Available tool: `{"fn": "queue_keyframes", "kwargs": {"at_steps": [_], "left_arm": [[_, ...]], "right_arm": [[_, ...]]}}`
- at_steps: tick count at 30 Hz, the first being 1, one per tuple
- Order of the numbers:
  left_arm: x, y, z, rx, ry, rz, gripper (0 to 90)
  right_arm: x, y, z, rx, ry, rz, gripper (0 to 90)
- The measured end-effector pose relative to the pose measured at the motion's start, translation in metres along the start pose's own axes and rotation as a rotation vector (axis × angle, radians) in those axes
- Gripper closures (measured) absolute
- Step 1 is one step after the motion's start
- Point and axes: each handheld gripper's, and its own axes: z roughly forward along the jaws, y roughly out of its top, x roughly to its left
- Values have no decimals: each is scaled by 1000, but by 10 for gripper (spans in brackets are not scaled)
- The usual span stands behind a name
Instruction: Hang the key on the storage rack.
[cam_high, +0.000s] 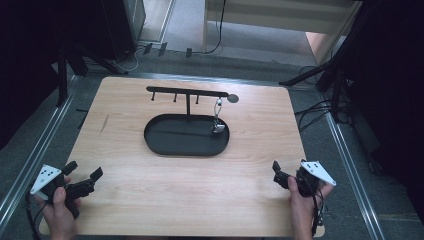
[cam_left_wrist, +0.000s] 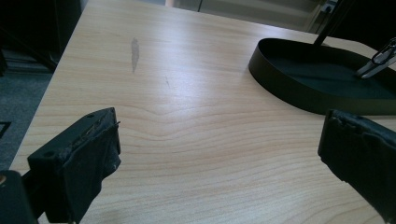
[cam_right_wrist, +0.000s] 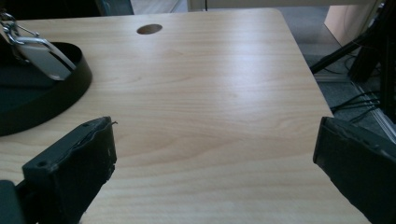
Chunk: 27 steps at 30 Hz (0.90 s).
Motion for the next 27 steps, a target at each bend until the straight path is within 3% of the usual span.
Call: {"fn": "queue_keyframes", "kwargs": {"at_steps": [12, 27], "left_arm": [[0, 0, 0, 0, 2, 2, 0], [-1, 0, 0, 0, 5, 4, 0]], "right_arm": [[-28, -18, -20, 3, -51, 29, 0], [-48, -39, -44, -9, -72, 58, 0]]}}
